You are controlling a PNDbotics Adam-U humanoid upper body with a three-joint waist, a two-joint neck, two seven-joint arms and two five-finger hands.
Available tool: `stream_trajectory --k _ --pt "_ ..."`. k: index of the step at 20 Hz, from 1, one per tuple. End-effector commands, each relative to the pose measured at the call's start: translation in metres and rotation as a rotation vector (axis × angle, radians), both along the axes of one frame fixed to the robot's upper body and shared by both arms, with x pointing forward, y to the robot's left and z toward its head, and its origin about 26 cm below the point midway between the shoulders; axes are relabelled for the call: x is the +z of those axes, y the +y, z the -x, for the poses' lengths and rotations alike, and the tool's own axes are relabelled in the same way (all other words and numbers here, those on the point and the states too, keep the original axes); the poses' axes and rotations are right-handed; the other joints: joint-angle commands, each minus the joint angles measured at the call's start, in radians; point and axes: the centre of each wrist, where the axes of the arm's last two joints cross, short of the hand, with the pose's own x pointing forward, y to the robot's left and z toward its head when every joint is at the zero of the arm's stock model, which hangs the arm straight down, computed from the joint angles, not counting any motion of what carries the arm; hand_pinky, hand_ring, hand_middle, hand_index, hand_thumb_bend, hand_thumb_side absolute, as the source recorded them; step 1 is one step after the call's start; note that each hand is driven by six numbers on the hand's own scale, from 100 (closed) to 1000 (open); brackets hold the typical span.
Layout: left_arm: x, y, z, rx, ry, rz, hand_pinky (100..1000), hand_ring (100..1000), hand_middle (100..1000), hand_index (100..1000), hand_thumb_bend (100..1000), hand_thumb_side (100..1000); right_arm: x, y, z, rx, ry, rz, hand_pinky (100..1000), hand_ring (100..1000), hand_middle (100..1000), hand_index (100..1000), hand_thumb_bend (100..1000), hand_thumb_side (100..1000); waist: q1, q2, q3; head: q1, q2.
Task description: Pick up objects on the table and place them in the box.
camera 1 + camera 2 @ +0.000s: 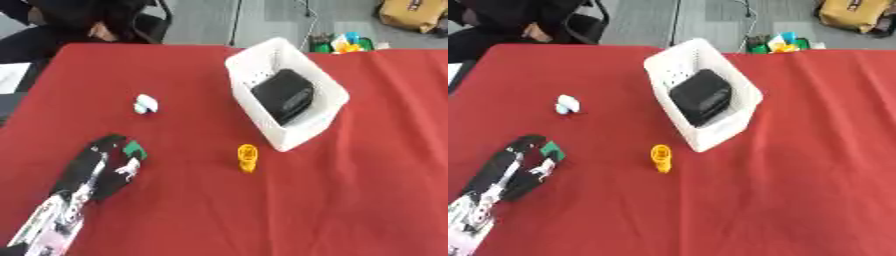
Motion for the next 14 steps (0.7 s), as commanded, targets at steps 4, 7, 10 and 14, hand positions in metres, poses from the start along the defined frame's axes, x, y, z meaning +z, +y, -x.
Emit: stream_trajectory --k 4,7,10,14 --pt "0.013 -0.002 0.004 0.001 -0.046 -0.039 1000 990 912 890 208 1000 0.007 0.0 0.003 0.007 -0.026 0.006 754 765 635 726 100 1000 0.001 -0.015 0.003 0.0 -0.012" --pt "0.016 -0.004 0.004 -0.003 -0.048 -0.041 1000 990 912 889 208 1000 0.007 0.0 0.003 0.006 -0.024 0.006 754 765 635 726 100 1000 0.002 -0.015 0.003 -0.001 -0.013" --pt "0.017 -0.005 0.005 -0.011 -0.044 -0.036 1000 986 903 869 202 1000 0.007 0.0 0.003 0.002 -0.022 0.001 754 766 635 727 100 1000 0.003 -0.016 0.002 0.0 -0.014" --pt "0.019 -0.005 0.004 -0.017 -0.041 -0.033 1000 983 898 865 195 1000 0.007 -0.001 0.003 -0.001 -0.022 -0.005 755 766 636 727 100 1000 0.004 -0.016 0.001 -0.001 -0.016"
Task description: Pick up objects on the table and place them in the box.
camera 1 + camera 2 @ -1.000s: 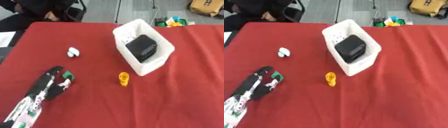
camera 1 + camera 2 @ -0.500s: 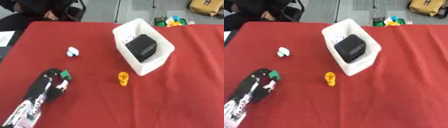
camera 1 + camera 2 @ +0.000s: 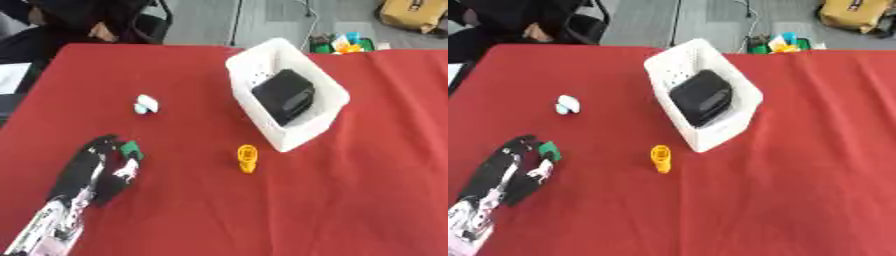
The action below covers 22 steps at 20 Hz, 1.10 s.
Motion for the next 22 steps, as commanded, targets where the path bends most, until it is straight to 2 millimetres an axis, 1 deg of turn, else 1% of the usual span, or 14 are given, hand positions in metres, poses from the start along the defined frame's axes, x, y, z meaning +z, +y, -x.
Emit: stream_trajectory --k 1,10,12,16,17,20,21,22 --pt "0.0096 0.0035 -0.0002 -0.007 -0.018 -0.021 1000 983 897 864 193 1000 0.0071 -0.0007 0.0032 -0.003 -0.026 -0.001 754 766 636 728 100 1000 0.001 -0.016 -0.001 -0.001 -0.012" --pt "0.0051 0.007 -0.0024 0.006 0.018 -0.029 1000 993 911 869 210 1000 0.0082 0.0 0.0027 0.004 -0.038 -0.004 754 765 636 728 100 1000 0.001 -0.013 -0.003 -0.001 -0.013" --pt "0.003 0.0079 -0.0027 0.005 0.038 -0.029 1000 1000 921 899 247 989 0.0084 -0.0001 0.0026 0.005 -0.04 -0.006 754 765 636 728 100 1000 0.001 -0.014 -0.003 -0.001 -0.013" --pt "0.0011 0.0095 -0.003 0.001 0.072 -0.032 1000 1000 924 912 257 984 0.0086 -0.0004 0.0026 0.005 -0.044 -0.008 754 765 636 728 100 1000 0.0 -0.013 -0.004 -0.001 -0.014" --pt "0.0007 0.0099 -0.0031 0.002 0.08 -0.033 1000 1000 927 930 268 977 0.0086 -0.0003 0.0026 0.006 -0.045 -0.008 754 766 636 728 100 1000 0.0 -0.013 -0.004 -0.001 -0.014" --pt "0.0012 0.0104 -0.0038 0.003 0.088 -0.035 1000 1000 924 924 256 965 0.0086 -0.0002 0.0026 0.006 -0.045 -0.008 754 766 637 728 100 1000 0.0 -0.011 -0.004 -0.001 -0.015" --pt "0.0016 0.0104 -0.004 0.003 0.087 -0.036 1000 999 915 904 227 963 0.0086 -0.0001 0.0026 0.007 -0.045 -0.008 755 766 637 728 100 1000 0.0 -0.011 -0.004 -0.001 -0.015" --pt "0.0019 0.0102 -0.0042 0.004 0.084 -0.036 1000 999 915 904 227 963 0.0086 0.0 0.0026 0.008 -0.045 -0.007 755 766 637 728 100 1000 0.0 -0.011 -0.004 -0.001 -0.015"
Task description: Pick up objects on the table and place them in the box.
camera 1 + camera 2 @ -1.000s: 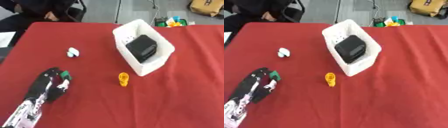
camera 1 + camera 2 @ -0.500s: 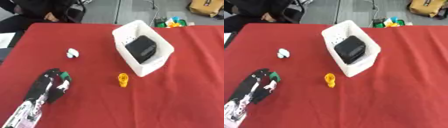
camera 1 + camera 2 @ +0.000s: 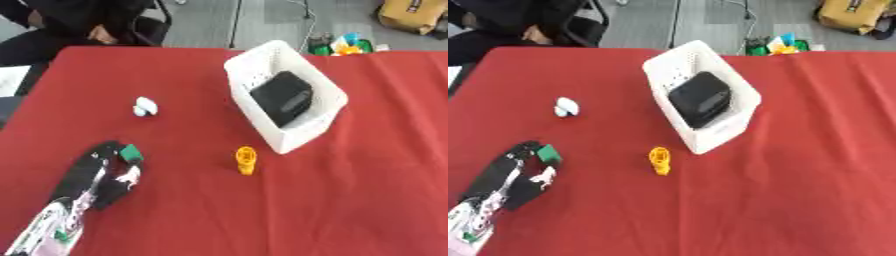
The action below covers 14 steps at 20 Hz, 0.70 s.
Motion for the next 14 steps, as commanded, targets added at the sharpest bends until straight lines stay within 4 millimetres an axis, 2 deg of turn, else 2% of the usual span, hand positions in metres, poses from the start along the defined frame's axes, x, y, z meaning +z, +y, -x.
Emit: stream_trajectory --k 1,2,3,6,9,14 --pt "0.0068 0.0068 -0.0008 0.008 -0.012 -0.028 1000 987 898 872 180 964 0.0082 0.0 0.0027 0.005 -0.033 0.009 755 767 637 728 100 1000 -0.002 -0.011 0.0 -0.001 -0.011" --pt "0.0071 0.0065 -0.0009 0.011 -0.022 -0.027 1000 987 898 872 180 964 0.0081 0.0 0.0027 0.005 -0.032 0.009 755 767 637 728 100 1000 -0.002 -0.011 0.001 -0.001 -0.011" --pt "0.008 0.0063 -0.001 0.016 -0.035 -0.025 1000 968 873 837 112 972 0.008 0.0001 0.0027 0.005 -0.03 0.01 755 767 638 728 100 1000 -0.001 -0.012 0.001 -0.001 -0.012" --pt "0.009 0.0058 -0.0011 0.033 -0.076 -0.018 1000 959 862 823 100 978 0.0078 0.0004 0.0027 0.006 -0.027 0.012 755 767 638 728 100 1000 -0.001 -0.012 0.002 0.0 -0.014" --pt "0.0093 0.0059 -0.0014 0.049 -0.106 -0.012 1000 927 814 742 100 989 0.0079 0.0004 0.0027 0.007 -0.027 0.014 755 768 639 729 100 1000 -0.001 -0.012 0.003 0.001 -0.015" --pt "0.0065 0.0064 -0.0017 0.066 -0.11 -0.005 1000 916 802 721 100 988 0.0082 0.0003 0.0026 0.008 -0.029 0.013 755 768 639 729 100 1000 -0.002 -0.012 0.003 0.001 -0.016"
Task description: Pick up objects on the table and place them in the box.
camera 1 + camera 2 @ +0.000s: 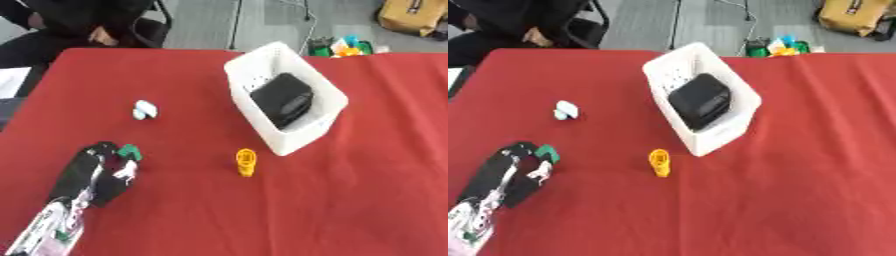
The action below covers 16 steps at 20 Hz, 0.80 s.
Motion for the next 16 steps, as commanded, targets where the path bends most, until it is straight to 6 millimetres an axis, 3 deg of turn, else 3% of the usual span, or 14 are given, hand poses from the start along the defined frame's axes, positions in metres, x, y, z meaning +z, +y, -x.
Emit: stream_trajectory --k 1,7,16 --pt "0.005 0.0069 -0.0001 0.014 -0.013 -0.02 1000 902 784 696 100 978 0.0083 0.0002 0.0026 0.007 -0.032 0.009 755 768 640 730 100 1000 -0.002 -0.014 0.002 0.001 -0.008" --pt "0.0052 0.0072 -0.0007 0.021 -0.021 -0.02 1000 860 734 639 100 939 0.0083 -0.0004 0.0027 0.004 -0.034 0.007 756 769 640 730 100 1000 -0.002 -0.013 0.001 0.0 -0.011" --pt "0.0082 0.0053 -0.0005 0.024 -0.076 -0.043 1000 836 717 625 100 885 0.0079 0.0002 0.0027 0.006 -0.031 0.008 757 769 641 731 100 1000 -0.001 -0.012 0.001 -0.001 -0.012"
